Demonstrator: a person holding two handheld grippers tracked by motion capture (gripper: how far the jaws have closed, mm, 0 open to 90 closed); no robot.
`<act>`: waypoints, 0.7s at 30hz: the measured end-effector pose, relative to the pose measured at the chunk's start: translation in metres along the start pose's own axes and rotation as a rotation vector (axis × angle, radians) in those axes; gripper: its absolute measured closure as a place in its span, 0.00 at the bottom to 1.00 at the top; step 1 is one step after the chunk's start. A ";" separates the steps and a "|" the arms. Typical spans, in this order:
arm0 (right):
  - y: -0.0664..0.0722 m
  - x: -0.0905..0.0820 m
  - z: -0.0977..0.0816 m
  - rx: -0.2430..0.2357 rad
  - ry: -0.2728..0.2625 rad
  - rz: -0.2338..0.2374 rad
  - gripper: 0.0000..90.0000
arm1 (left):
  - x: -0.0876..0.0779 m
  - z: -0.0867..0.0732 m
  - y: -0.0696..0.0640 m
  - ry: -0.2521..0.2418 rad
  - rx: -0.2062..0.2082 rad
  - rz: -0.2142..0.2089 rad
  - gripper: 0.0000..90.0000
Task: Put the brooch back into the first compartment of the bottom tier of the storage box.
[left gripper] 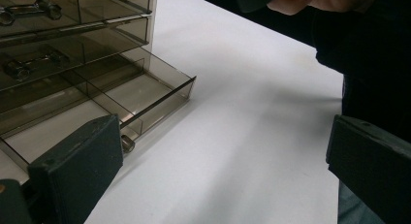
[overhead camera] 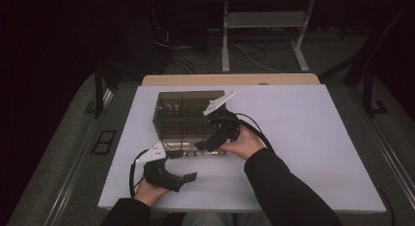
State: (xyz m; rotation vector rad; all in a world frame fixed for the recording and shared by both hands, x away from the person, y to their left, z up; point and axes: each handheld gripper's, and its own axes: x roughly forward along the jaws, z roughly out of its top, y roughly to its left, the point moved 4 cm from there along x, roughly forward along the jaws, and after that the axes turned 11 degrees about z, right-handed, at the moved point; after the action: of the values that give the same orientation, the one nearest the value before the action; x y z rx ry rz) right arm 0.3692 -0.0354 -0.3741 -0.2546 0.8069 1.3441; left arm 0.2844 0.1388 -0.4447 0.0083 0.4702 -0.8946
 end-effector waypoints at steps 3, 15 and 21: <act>0.000 -0.007 -0.009 0.011 -0.009 -0.011 0.00 | 0.000 0.000 0.000 -0.002 -0.006 0.001 0.00; -0.003 -0.030 -0.036 0.064 -0.033 -0.037 0.00 | 0.001 -0.001 0.000 0.003 -0.003 0.004 0.00; -0.006 -0.039 -0.048 0.080 -0.035 -0.057 0.00 | 0.000 -0.001 0.001 0.003 -0.003 0.006 0.00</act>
State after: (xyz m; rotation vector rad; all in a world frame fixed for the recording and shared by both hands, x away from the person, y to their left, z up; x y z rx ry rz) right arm 0.3562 -0.0957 -0.3846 -0.1892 0.8160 1.2569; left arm 0.2848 0.1389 -0.4456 0.0087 0.4741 -0.8880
